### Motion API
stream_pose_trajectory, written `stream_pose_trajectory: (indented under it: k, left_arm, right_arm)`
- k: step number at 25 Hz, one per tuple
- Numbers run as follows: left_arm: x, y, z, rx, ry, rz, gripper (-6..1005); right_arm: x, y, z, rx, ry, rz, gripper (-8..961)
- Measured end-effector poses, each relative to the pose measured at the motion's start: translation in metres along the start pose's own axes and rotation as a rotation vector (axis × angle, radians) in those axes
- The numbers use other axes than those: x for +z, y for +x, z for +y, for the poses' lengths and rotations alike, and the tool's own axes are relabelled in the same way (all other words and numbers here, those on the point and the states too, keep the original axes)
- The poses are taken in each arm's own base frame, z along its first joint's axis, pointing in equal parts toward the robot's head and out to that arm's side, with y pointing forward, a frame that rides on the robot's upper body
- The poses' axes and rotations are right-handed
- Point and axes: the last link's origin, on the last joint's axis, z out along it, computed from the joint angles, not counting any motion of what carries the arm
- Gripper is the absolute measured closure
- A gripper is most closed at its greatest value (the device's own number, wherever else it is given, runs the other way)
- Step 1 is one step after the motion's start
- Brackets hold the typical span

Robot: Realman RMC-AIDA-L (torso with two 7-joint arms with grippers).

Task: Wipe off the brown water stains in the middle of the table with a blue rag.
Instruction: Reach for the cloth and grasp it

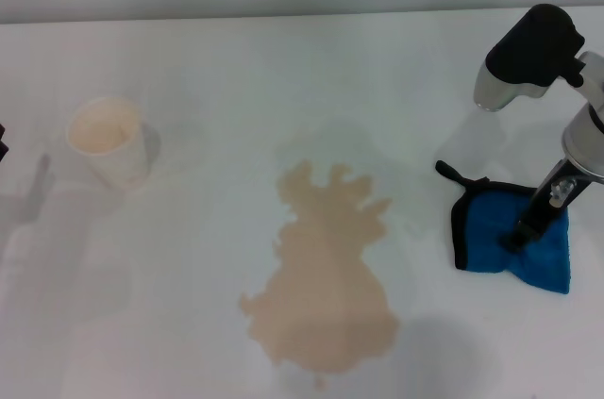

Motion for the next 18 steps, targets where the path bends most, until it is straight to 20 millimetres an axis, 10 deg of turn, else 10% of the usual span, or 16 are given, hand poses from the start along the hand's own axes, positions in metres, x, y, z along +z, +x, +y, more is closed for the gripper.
stream_pose_trajectory:
  k: [18]
  left_arm:
    - [-0.0006, 0.0002, 0.0000, 0.000, -0.001, 0.003, 112]
  right_arm:
    - [0.0048, 0.0009, 0.0002, 0.003, -0.001, 0.006, 502]
